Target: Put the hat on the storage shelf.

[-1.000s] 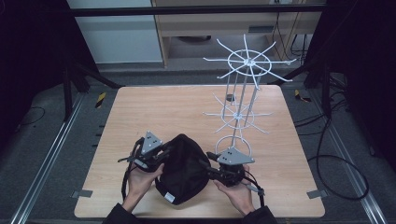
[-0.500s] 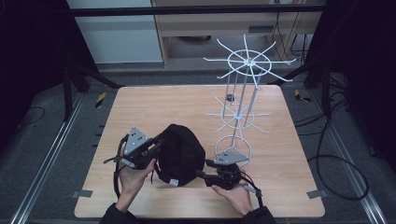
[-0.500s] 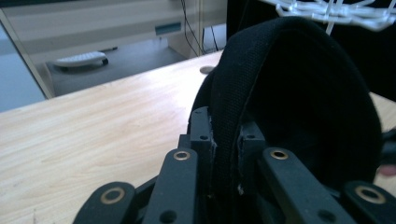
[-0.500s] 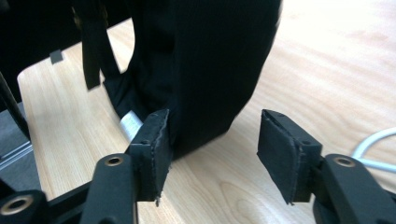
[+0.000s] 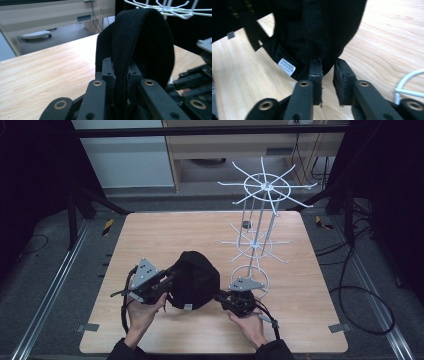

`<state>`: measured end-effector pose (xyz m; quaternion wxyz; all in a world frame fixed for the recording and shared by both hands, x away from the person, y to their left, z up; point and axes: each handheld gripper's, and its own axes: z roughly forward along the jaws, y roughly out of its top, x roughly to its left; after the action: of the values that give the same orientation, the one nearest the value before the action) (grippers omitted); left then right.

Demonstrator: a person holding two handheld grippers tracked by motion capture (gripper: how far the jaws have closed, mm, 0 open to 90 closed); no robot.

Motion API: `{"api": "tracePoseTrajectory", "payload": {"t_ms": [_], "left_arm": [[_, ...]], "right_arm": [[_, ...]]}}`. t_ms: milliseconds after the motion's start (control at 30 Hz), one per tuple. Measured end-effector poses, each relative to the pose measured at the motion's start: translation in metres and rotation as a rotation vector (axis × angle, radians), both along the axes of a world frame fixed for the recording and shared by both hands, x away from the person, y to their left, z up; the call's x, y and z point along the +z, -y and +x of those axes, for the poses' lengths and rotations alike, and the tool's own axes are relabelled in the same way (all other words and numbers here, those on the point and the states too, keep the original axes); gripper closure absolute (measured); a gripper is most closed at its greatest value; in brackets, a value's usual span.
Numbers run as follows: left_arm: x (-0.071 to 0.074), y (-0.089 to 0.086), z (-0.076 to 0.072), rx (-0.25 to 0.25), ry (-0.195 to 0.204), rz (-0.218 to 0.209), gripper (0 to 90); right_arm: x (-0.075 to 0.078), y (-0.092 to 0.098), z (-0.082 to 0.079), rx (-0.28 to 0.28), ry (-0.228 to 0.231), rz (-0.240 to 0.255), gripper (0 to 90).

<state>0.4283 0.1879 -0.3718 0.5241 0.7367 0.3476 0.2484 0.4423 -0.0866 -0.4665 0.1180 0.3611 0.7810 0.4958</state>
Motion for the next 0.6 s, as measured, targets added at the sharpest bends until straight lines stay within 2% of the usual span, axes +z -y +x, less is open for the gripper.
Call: {"api": "tracePoseTrajectory", "payload": {"t_ms": [133,233,300,400,600], "left_arm": [[-0.004,-0.001,-0.011,-0.034,0.006,0.022,81.1],[-0.01,-0.004,-0.023,-0.067,0.002,0.034,81.0],[-0.012,-0.004,-0.026,-0.081,-0.002,0.035,81.0],[-0.018,-0.003,-0.035,-0.107,-0.006,0.058,80.9],[-0.033,-0.004,-0.048,-0.144,-0.04,0.093,80.8]], "right_arm": [[-0.001,0.002,0.001,-0.012,0.005,-0.015,84.4],[-0.004,0.0,0.001,-0.015,0.02,-0.046,84.9],[-0.005,-0.001,0.001,-0.018,0.026,-0.059,84.9],[-0.008,-0.002,0.001,-0.021,0.029,-0.064,85.0],[-0.011,-0.002,0.002,-0.041,0.028,-0.076,84.6]]}}
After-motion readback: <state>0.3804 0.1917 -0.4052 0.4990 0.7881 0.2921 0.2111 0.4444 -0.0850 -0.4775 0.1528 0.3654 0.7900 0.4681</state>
